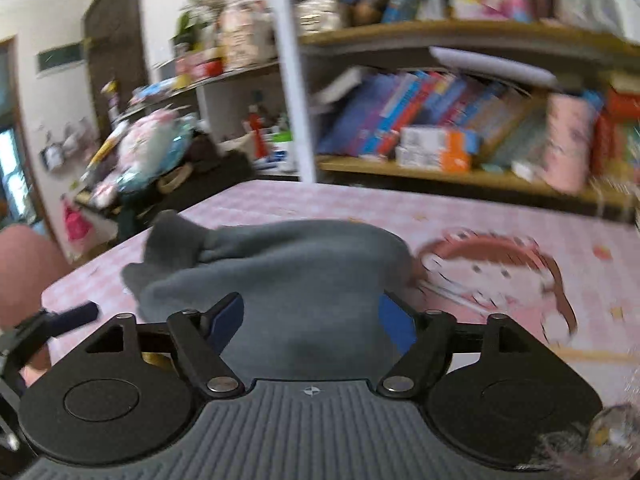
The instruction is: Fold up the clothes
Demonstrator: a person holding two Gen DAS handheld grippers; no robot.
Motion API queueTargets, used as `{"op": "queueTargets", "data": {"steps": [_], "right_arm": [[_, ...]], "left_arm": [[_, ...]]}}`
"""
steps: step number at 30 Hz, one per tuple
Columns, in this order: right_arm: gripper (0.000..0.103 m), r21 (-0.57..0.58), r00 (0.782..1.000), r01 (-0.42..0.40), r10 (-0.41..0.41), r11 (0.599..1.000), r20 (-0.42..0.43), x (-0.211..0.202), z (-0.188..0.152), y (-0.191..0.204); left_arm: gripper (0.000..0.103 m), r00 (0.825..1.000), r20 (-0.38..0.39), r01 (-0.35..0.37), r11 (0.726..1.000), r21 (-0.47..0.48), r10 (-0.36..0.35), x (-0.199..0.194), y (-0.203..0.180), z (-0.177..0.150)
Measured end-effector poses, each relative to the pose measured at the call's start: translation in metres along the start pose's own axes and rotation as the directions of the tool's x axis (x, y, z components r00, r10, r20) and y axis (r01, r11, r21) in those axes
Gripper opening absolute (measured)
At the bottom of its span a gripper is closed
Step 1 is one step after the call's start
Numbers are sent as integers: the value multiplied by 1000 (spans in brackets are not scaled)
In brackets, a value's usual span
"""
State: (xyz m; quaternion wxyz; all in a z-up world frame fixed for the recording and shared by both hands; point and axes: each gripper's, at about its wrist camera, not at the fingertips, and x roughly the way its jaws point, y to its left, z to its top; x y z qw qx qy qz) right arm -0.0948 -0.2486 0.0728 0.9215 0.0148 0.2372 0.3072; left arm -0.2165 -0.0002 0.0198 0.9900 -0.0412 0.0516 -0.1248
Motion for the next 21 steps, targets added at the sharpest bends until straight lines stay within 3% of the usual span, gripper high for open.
{"op": "queueTargets", "data": {"steps": [4,9,16,21], "right_arm": [[75,103,1000,14,-17,995,24,-6,-7,-25],[75,191,996,88,-90,978,3,0,-12,-52],[75,213,996,85,-75,973,-56,28,-19,-71],[75,193,996,56,-42,980,-77,50,-12,-80]], "left_arm": [[103,1000,16,-26,999,39,25,5,3,19],[103,999,12,-50,996,71,50,28,11,40],[100,994,-85,-68,998,14,69,79,38,56],[99,977,-188,-105,994,-3,103,111,53,51]]}}
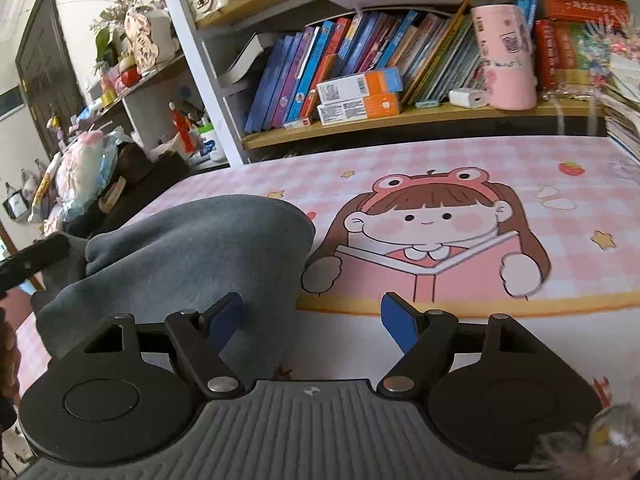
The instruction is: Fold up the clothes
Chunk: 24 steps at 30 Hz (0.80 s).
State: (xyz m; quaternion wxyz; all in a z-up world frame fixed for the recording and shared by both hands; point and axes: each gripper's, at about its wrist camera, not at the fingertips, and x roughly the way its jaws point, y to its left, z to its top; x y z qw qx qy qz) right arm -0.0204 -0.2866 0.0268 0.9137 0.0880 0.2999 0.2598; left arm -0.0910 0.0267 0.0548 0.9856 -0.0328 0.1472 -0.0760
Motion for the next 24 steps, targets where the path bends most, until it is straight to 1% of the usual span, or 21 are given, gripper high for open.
{"op": "queueTargets", "data": {"steps": [1,2,3,4,6,8,9,10,13,15,16,17,18,20,21,24], "right_arm": [[76,-8,1000,-5,5,1000,-9,5,2,-1],[76,-15,1000,-11,10,1000,-18,9,5,-1],[77,-22,999,-15,15,1000,-29,14,7,-2],[77,-28,999,-20,19,999,-41,19,9,-3],[77,-6,997,-38,38,999,-72,30,15,-8],[77,35,992,-59,63,998,-109,41,20,-16],[77,58,989,-71,78,996,-122,46,21,-20],[77,83,986,-84,94,993,-134,50,21,-24],[77,85,986,-96,107,992,-128,49,21,-25],[76,90,986,-98,109,991,-125,47,20,-26],[76,95,986,-99,110,991,-124,45,19,-27],[76,100,986,-100,112,990,-122,42,18,-28],[76,109,986,-102,115,989,-121,39,16,-29],[75,138,984,-114,131,984,-119,34,14,-33],[75,156,982,-126,145,980,-119,31,12,-35],[75,208,975,-161,189,965,-120,21,5,-39]], "left_arm": [[99,1000,-18,0,1000,-9,-1,4,2,-1],[94,999,-36,1,1000,-18,-2,8,4,-3],[85,998,-61,8,999,-35,-10,13,7,-5],[81,996,-81,19,998,-61,-24,17,11,-6],[61,992,-106,49,989,-140,-64,24,20,-8],[52,988,-124,63,977,-204,-89,30,29,-11],[50,986,-131,69,969,-239,-103,34,34,-12],[49,983,-140,75,959,-273,-116,37,38,-15],[50,977,-152,89,934,-346,-149,40,46,-21],[56,976,-136,105,919,-381,-168,37,52,-16],[62,977,-129,106,916,-388,-168,32,54,-14],[75,979,-126,98,917,-386,-158,28,55,-11],[84,981,-125,89,921,-378,-146,22,56,-10],[90,985,-122,70,928,-365,-122,10,58,-6],[92,983,-130,72,926,-372,-129,5,60,-7],[97,974,-166,69,901,-429,-153,-3,67,-15]]}}
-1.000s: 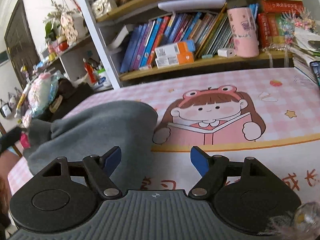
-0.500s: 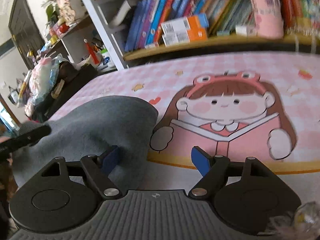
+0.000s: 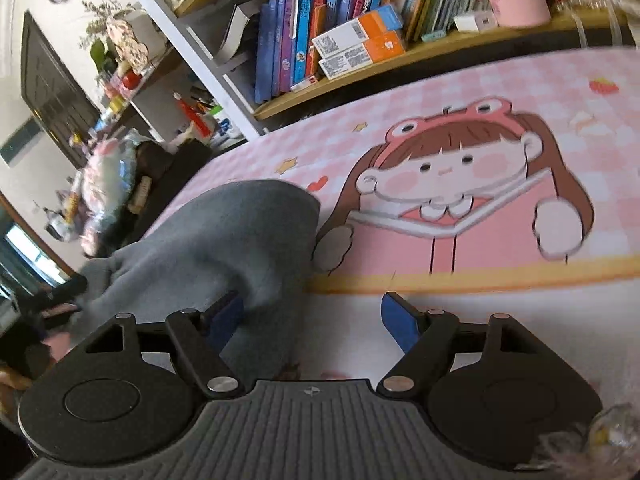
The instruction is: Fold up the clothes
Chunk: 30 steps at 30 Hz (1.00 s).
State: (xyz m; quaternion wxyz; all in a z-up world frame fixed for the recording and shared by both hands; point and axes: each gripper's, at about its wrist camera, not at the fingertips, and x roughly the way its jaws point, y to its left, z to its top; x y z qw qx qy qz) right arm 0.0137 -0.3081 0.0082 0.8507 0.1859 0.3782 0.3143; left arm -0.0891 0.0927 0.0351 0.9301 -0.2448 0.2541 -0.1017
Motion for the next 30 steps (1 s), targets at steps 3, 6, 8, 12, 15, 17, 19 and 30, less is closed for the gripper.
{"op": "queueTargets", "data": {"steps": [3,6,8,12,15,17,19,30], "right_arm": [[75,43,999,-38,39,998,-11,-9,-7,-1],[75,76,998,-65,67,995,-22,-15,-12,-2],[75,91,996,-80,83,993,-30,-17,-15,-1],[72,96,994,-102,106,990,-38,-17,-18,2],[63,98,991,-117,123,988,-53,-12,-19,7],[51,95,989,-130,136,987,-59,-7,-20,10],[41,45,992,-122,124,991,-25,-11,-20,20],[45,68,993,-115,116,991,-10,-11,-21,14]], "left_arm": [[97,999,-47,19,994,-103,-24,3,12,-8],[97,994,-86,53,977,-206,-72,14,21,-15],[97,991,-89,73,965,-251,-98,22,22,-17],[95,987,-101,94,957,-274,-126,39,14,-20],[91,983,-121,101,959,-264,-137,50,5,-20],[85,983,-126,99,964,-245,-133,54,-1,-19],[69,984,-119,101,970,-222,-130,52,-4,-18],[74,976,-137,135,962,-238,-170,55,6,-20]]}}
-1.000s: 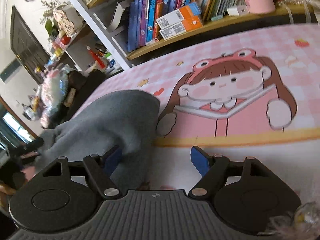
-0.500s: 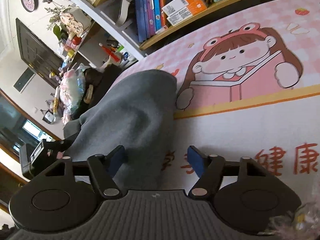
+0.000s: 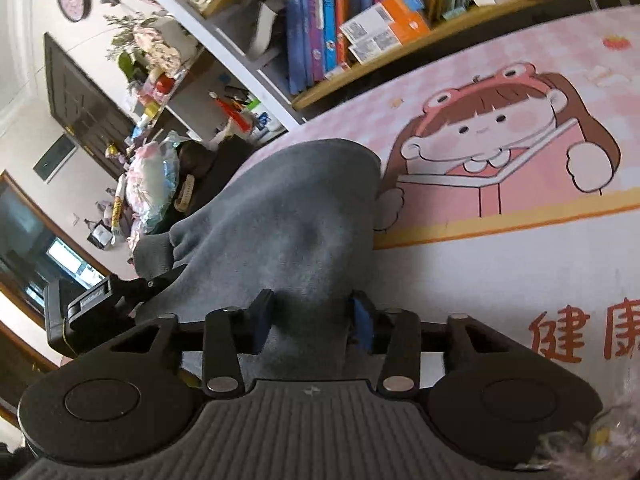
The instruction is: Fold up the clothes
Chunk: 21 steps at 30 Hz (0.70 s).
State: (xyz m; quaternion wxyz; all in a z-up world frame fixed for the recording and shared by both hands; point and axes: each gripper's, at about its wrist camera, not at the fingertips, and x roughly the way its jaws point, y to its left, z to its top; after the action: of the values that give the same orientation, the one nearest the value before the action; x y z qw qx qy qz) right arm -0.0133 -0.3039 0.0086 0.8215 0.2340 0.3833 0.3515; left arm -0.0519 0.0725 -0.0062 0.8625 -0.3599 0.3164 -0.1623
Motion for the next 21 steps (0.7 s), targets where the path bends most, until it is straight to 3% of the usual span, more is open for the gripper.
{"op": "queueTargets", "data": {"steps": [8,13,16,21], "right_arm": [[51,92,999,-35,38,995,-35,12,0,-11],[33,-19,1000,-24,24,1000,13,6,-2,8],[33,-59,999,-22,24,998,34,0,-3,14],[35,-21,1000,-15,15,1000,0,4,-5,5]], "left_arm": [[74,1000,-6,-2,1000,12,2,6,-2,0],[62,999,32,-5,998,69,3,0,-14,-3],[62,999,37,13,997,82,-16,-3,-16,-3],[67,1000,1,9,998,58,-9,5,-8,-4]]}}
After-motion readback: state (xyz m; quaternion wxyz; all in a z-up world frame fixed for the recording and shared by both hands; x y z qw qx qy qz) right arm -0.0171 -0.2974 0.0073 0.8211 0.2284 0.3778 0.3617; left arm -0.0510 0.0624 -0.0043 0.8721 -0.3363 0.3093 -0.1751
